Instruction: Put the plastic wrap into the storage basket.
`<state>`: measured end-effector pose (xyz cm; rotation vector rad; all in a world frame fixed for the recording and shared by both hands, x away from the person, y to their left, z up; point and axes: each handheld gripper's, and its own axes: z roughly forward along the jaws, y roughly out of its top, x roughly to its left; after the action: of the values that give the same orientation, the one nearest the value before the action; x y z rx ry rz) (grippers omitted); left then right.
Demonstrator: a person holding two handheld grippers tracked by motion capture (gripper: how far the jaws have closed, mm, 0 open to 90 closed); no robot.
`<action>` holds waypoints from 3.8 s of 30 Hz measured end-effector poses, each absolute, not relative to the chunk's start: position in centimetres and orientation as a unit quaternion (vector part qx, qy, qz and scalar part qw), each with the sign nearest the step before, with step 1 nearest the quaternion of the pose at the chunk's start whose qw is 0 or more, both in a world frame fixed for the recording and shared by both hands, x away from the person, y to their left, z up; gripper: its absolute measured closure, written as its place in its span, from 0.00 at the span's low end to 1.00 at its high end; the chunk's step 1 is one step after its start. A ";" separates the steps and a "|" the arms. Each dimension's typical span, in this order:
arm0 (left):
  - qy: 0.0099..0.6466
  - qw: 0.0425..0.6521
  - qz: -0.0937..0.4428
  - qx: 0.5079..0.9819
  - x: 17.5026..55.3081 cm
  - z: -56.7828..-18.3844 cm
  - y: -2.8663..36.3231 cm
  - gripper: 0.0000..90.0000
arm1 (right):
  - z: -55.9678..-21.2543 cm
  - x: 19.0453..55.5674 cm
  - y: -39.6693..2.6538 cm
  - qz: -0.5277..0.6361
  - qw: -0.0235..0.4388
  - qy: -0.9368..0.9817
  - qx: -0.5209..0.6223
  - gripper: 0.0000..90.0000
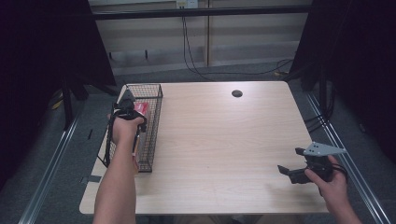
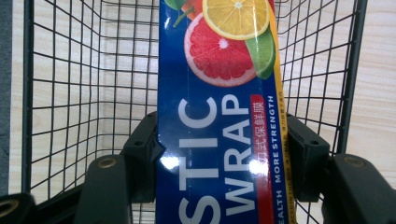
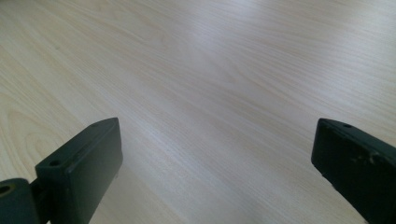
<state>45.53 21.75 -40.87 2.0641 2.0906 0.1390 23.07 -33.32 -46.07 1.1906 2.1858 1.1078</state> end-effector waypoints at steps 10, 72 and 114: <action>0.711 0.116 0.043 0.693 45.5 -40.8 21.9 0.33 | -46.1 23.3 -33.1 0.397 0.206 0.786 0.427 0.02; 0.591 0.250 0.022 0.767 42.1 -34.3 12.3 0.09 | -45.6 23.2 -32.4 0.403 0.203 0.792 0.411 0.02; 0.519 0.264 -0.009 0.813 39.0 -39.4 7.4 0.09 | -45.7 23.1 -32.4 0.401 0.202 0.793 0.411 0.02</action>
<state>38.99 7.40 -39.38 2.1975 1.4028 -0.0232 23.10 -32.41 -45.72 1.1485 2.2160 1.1196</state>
